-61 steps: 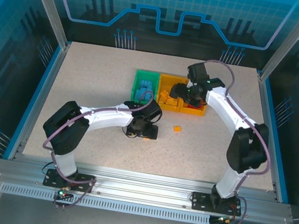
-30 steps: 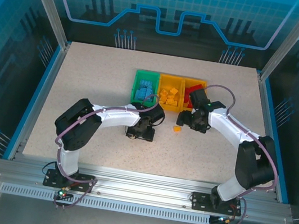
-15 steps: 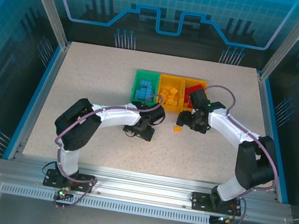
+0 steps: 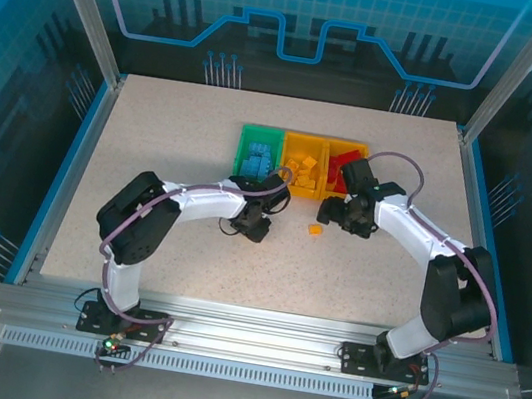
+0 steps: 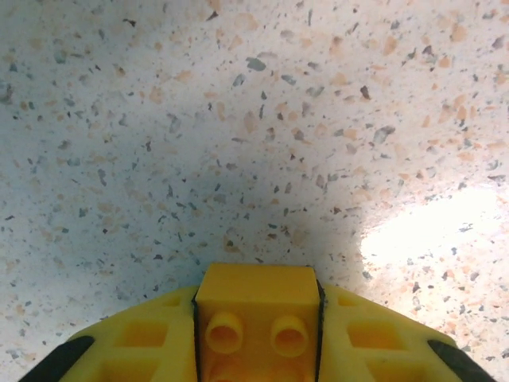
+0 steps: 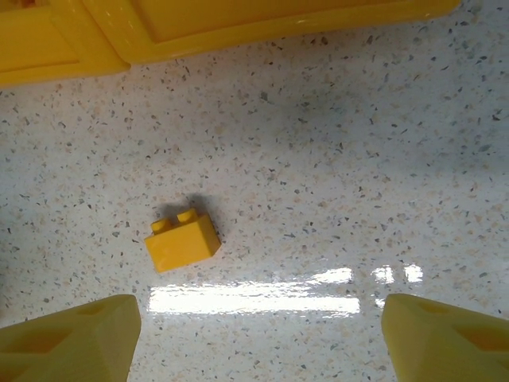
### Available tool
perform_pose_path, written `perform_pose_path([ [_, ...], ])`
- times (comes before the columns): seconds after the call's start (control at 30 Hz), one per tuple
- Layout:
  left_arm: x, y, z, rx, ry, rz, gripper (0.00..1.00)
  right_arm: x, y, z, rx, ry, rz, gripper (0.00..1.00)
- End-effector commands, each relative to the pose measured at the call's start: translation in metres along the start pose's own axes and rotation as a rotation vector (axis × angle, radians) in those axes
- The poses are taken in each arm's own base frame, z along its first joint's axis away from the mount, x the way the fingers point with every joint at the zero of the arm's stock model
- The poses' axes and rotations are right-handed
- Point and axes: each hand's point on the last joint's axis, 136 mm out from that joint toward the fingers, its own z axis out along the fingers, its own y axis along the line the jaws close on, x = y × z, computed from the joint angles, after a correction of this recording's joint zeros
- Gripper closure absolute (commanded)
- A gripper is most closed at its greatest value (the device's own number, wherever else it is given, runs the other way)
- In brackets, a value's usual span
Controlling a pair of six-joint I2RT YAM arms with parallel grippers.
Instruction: Sort the legos into containers by color
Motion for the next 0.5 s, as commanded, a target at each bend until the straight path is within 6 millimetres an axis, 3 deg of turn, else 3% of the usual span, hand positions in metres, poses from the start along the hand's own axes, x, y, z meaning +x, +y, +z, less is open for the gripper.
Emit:
perform_pose_path([
  [0.0,0.015,-0.004,0.007,0.056,0.047,0.008,0.73,0.003,-0.009,-0.005,0.021,0.001,0.022,0.19],
  [0.2,-0.021,-0.012,-0.030,0.097,-0.057,-0.004,0.74,0.014,-0.008,0.002,0.035,0.014,0.019,0.19],
  [0.33,-0.071,-0.013,-0.063,0.109,-0.159,-0.009,0.73,0.023,-0.002,0.010,0.025,0.024,0.024,0.19],
  [0.47,-0.120,-0.013,-0.080,0.147,-0.226,-0.031,0.72,0.031,0.014,0.017,-0.010,0.025,0.006,0.20],
])
